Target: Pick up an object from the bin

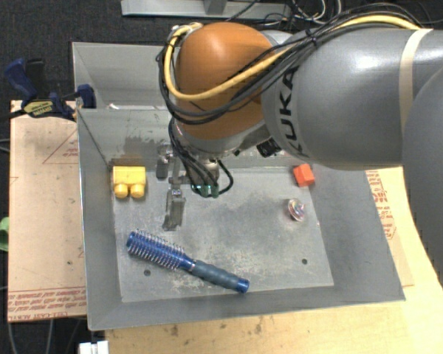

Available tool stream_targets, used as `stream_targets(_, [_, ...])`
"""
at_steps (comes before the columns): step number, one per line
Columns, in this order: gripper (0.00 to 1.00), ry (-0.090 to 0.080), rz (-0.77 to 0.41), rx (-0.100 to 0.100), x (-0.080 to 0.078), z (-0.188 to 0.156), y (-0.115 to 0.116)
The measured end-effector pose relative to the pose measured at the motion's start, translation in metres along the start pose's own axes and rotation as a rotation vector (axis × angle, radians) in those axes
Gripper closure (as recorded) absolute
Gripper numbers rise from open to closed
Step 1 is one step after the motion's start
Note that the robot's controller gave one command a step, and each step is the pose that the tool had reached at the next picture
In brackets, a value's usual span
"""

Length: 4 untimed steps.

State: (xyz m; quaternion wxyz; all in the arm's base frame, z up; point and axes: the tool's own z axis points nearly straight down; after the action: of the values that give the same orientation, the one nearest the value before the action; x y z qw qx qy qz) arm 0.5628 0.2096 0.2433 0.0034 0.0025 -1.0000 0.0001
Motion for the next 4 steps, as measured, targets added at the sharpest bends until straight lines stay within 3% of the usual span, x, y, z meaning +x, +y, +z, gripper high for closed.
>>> stream_targets(1, [0.00,-0.001,0.298,0.000,0.020,0.178,0.005])
stream_targets(2, [1.00,-0.004,0.300,-0.002,0.019,0.174,0.005])
stream_targets(3, [1.00,-0.014,0.316,-0.006,0.051,-0.029,-0.004])
stream_targets(4, [0.00,-0.008,0.316,-0.002,0.051,-0.025,-0.004])
